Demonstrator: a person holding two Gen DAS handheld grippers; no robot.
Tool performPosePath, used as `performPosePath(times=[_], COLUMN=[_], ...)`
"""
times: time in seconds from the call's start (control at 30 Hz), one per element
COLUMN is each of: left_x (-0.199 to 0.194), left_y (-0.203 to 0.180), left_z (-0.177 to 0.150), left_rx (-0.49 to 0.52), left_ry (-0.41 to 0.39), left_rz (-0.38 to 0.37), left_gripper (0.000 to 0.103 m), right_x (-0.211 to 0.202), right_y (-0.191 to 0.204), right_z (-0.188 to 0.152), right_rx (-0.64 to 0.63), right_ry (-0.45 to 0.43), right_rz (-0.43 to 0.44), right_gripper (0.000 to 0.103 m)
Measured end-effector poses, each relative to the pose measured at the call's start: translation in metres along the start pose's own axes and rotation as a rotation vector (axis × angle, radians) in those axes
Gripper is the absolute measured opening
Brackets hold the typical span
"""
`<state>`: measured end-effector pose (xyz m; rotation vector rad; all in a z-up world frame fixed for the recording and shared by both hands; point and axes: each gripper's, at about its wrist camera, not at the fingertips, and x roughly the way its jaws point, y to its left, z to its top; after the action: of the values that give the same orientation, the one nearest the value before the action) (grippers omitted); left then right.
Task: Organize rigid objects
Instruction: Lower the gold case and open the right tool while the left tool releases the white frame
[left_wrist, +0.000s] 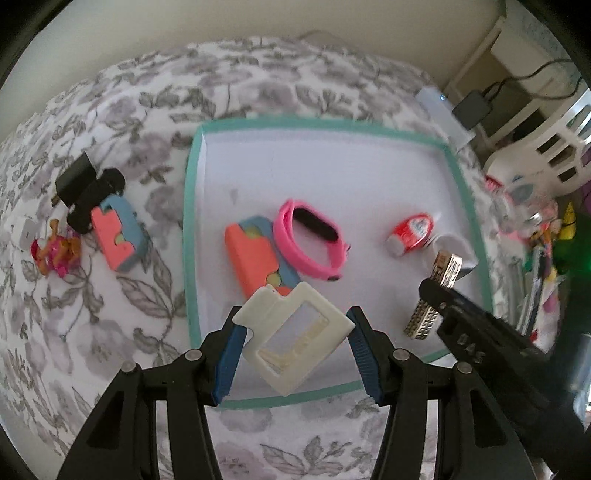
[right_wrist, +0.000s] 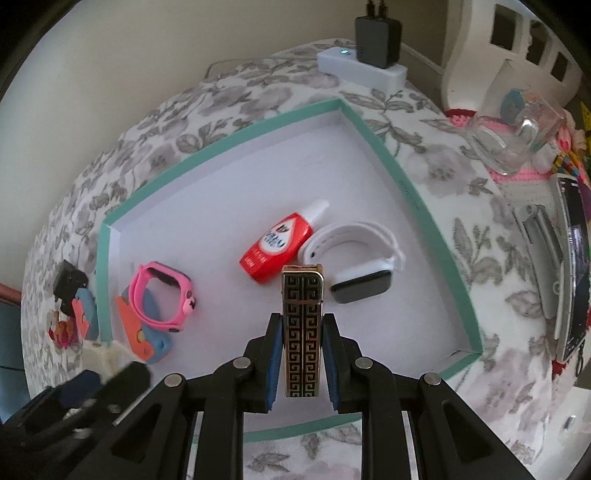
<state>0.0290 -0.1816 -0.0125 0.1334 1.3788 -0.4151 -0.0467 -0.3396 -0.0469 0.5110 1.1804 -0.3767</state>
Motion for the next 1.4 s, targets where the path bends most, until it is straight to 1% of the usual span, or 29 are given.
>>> performPosePath(times=[0.13, 0.37, 0.4, 0.53, 0.67, 0.7, 1.0, 1.07, 1.13, 1.23, 1.37, 1.4], left_x=[0.015, 0.024, 0.026, 0.033, 0.045, 0.048, 0.053, 0.054, 0.053, 0.053, 0.043, 0.042], left_y=[0.002, 0.001, 0.000, -0.005, -0.006, -0.006, -0.013, -0.011, -0.007, -0.001, 0.002, 0.002], left_z=[-0.004, -0.007, -0.007, -0.009, -0.014, -0.014, -0.018, -0.015, -0.011, -0.010, -0.008, -0.008], left_rx=[-0.006, 0.001, 0.005, 0.019, 0.003, 0.001, 0.012, 0.012, 0.005, -0.010, -0.009, -0.010], left_ry=[0.044, 0.055, 0.059, 0.070, 0.105, 0.113, 0.109, 0.113, 0.126, 0.132, 0.112, 0.109], left_rz=[0.012, 0.054, 0.060, 0.085, 0.064, 0.058, 0.064, 0.058, 0.053, 0.030, 0.017, 0.013], left_gripper=[0.058, 0.058, 0.058, 0.058, 0.058, 0.058, 0.059, 0.062, 0.071, 0.071, 0.072, 0.074], right_x=[0.006, 0.013, 0.012, 0.013, 0.014, 0.014, 0.015, 0.015, 0.015, 0.013, 0.005, 0.002], right_y=[0.009, 0.014, 0.014, 0.014, 0.015, 0.014, 0.014, 0.013, 0.012, 0.011, 0.013, 0.013], right_z=[-0.004, -0.008, -0.009, -0.009, -0.008, -0.008, -0.009, -0.008, -0.008, -0.006, -0.003, -0.002], right_rx=[-0.034, -0.060, -0.052, -0.053, -0.053, -0.053, -0.039, -0.033, -0.033, -0.031, -0.036, -0.037], right_ry=[0.028, 0.061, 0.081, 0.081, 0.082, 0.082, 0.082, 0.084, 0.077, 0.068, 0.037, 0.027], right_rz=[0.004, -0.006, -0.016, -0.017, -0.019, -0.018, -0.017, -0.015, -0.004, -0.011, -0.025, -0.028], right_gripper=[0.022, 0.022, 0.022, 0.022, 0.023, 0.025, 0.025, 0.025, 0.025, 0.025, 0.026, 0.026])
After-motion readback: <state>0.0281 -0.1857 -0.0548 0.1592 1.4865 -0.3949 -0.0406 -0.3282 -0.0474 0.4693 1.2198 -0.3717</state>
